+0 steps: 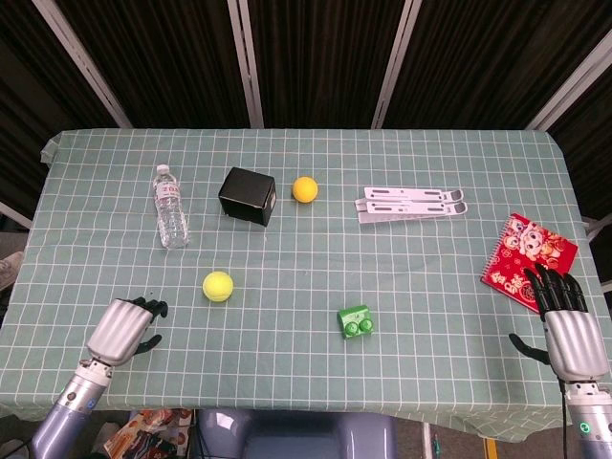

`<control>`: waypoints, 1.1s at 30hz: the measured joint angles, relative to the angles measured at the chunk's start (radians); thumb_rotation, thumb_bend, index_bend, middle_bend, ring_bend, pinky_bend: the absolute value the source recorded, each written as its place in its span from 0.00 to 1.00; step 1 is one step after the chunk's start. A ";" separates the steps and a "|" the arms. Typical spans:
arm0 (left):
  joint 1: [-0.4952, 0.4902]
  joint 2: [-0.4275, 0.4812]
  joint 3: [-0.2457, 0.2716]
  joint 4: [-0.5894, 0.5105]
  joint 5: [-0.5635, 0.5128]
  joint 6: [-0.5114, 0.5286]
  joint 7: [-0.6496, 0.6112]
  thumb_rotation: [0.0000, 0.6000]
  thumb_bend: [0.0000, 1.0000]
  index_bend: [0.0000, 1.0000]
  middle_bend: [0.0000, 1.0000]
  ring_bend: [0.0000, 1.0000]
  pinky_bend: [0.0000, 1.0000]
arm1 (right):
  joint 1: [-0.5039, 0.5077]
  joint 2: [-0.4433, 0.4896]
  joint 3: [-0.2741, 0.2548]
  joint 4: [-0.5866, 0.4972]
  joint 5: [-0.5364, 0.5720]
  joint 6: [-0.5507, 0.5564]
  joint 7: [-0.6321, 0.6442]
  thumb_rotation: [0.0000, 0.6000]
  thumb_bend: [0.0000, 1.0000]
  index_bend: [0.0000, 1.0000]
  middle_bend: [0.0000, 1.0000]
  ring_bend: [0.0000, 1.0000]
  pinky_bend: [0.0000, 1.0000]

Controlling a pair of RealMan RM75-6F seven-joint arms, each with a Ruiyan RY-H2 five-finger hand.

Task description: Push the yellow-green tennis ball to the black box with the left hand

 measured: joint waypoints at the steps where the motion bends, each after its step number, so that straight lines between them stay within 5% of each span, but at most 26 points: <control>1: -0.004 -0.010 0.002 0.002 -0.003 -0.010 0.006 1.00 0.13 0.50 0.60 0.61 0.84 | -0.002 0.001 -0.001 0.000 -0.002 0.004 0.004 1.00 0.21 0.00 0.00 0.00 0.00; 13: -0.097 -0.130 -0.063 0.057 -0.128 -0.172 0.046 1.00 0.13 0.49 0.60 0.61 0.84 | -0.021 0.024 -0.004 0.009 -0.009 0.034 0.066 1.00 0.21 0.00 0.00 0.00 0.00; 20: -0.172 -0.155 -0.070 0.040 -0.177 -0.287 -0.038 1.00 0.13 0.46 0.61 0.61 0.84 | -0.036 0.032 -0.007 0.014 -0.020 0.062 0.091 1.00 0.21 0.00 0.00 0.00 0.00; 33: -0.226 -0.179 -0.097 0.081 -0.267 -0.325 -0.009 1.00 0.27 0.49 0.61 0.60 0.84 | -0.051 0.038 -0.003 0.016 -0.022 0.088 0.105 1.00 0.21 0.00 0.00 0.00 0.00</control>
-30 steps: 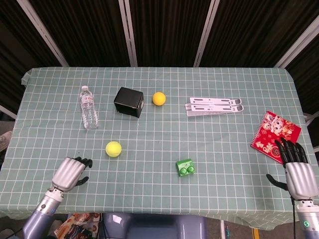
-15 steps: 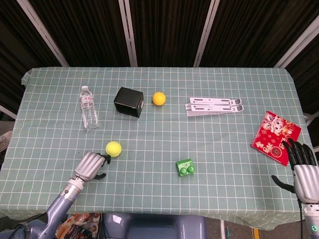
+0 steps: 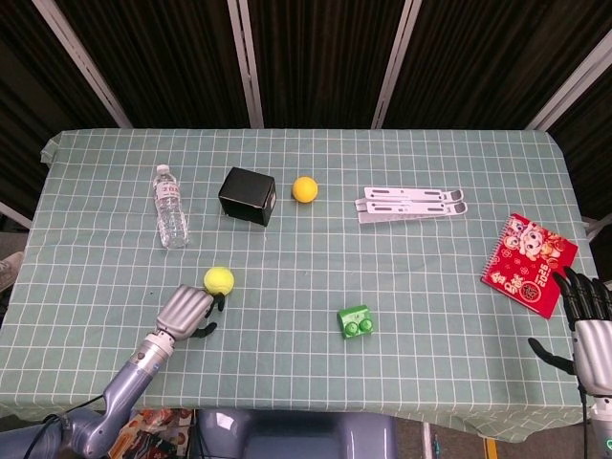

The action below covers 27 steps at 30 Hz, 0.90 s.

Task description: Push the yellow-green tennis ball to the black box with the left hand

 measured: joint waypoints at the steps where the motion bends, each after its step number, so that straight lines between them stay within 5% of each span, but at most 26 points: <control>1: -0.004 -0.001 -0.003 0.002 -0.008 -0.002 0.004 1.00 0.27 0.49 0.61 0.60 0.84 | 0.000 0.000 0.000 0.000 -0.001 0.001 0.000 1.00 0.21 0.00 0.00 0.00 0.00; 27: -0.143 -0.034 -0.098 0.093 -0.214 -0.090 0.037 1.00 0.27 0.48 0.59 0.58 0.78 | -0.021 0.008 0.002 0.003 -0.017 0.041 0.027 1.00 0.21 0.00 0.00 0.00 0.00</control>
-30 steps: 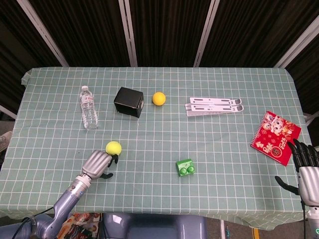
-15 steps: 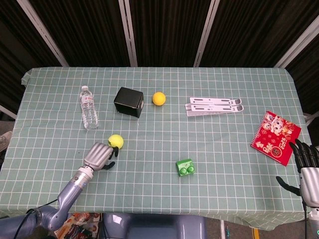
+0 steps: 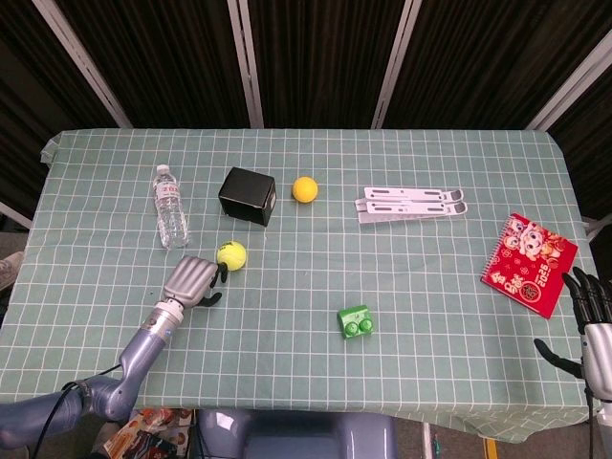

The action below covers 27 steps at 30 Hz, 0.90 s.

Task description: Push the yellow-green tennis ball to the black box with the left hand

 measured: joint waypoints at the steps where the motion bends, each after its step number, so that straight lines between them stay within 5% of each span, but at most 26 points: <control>1: -0.005 -0.002 -0.002 0.010 -0.010 -0.006 0.002 1.00 0.27 0.48 0.59 0.58 0.78 | -0.001 0.000 0.000 0.000 0.000 0.001 0.001 1.00 0.21 0.00 0.00 0.00 0.00; 27: -0.120 -0.142 -0.060 0.234 -0.067 -0.003 -0.064 1.00 0.27 0.33 0.47 0.50 0.72 | -0.017 0.008 -0.005 -0.003 -0.017 0.023 0.011 1.00 0.21 0.00 0.00 0.00 0.00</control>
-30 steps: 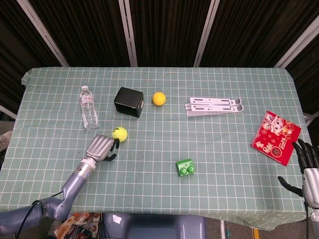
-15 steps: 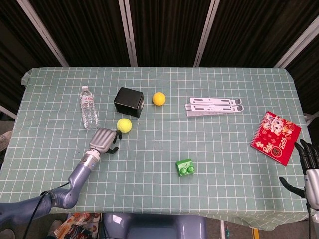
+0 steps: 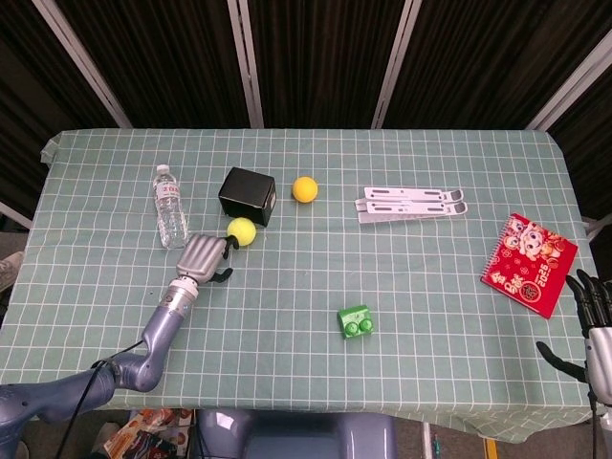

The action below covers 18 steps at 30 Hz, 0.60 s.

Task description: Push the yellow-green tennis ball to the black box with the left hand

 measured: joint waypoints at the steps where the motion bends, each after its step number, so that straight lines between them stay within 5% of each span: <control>1: -0.005 -0.004 -0.002 0.009 -0.001 -0.002 -0.001 1.00 0.27 0.33 0.46 0.49 0.71 | -0.001 0.000 -0.001 0.000 -0.002 0.002 0.000 1.00 0.21 0.00 0.00 0.00 0.00; 10: -0.048 -0.051 -0.014 0.090 -0.004 -0.014 -0.008 1.00 0.27 0.25 0.35 0.30 0.58 | -0.011 0.007 -0.005 -0.001 -0.010 0.015 0.011 1.00 0.21 0.00 0.00 0.00 0.00; 18: -0.059 -0.069 -0.011 0.109 0.006 -0.006 -0.024 1.00 0.25 0.20 0.23 0.16 0.30 | -0.015 0.010 -0.012 -0.005 -0.024 0.020 0.011 1.00 0.21 0.00 0.00 0.00 0.00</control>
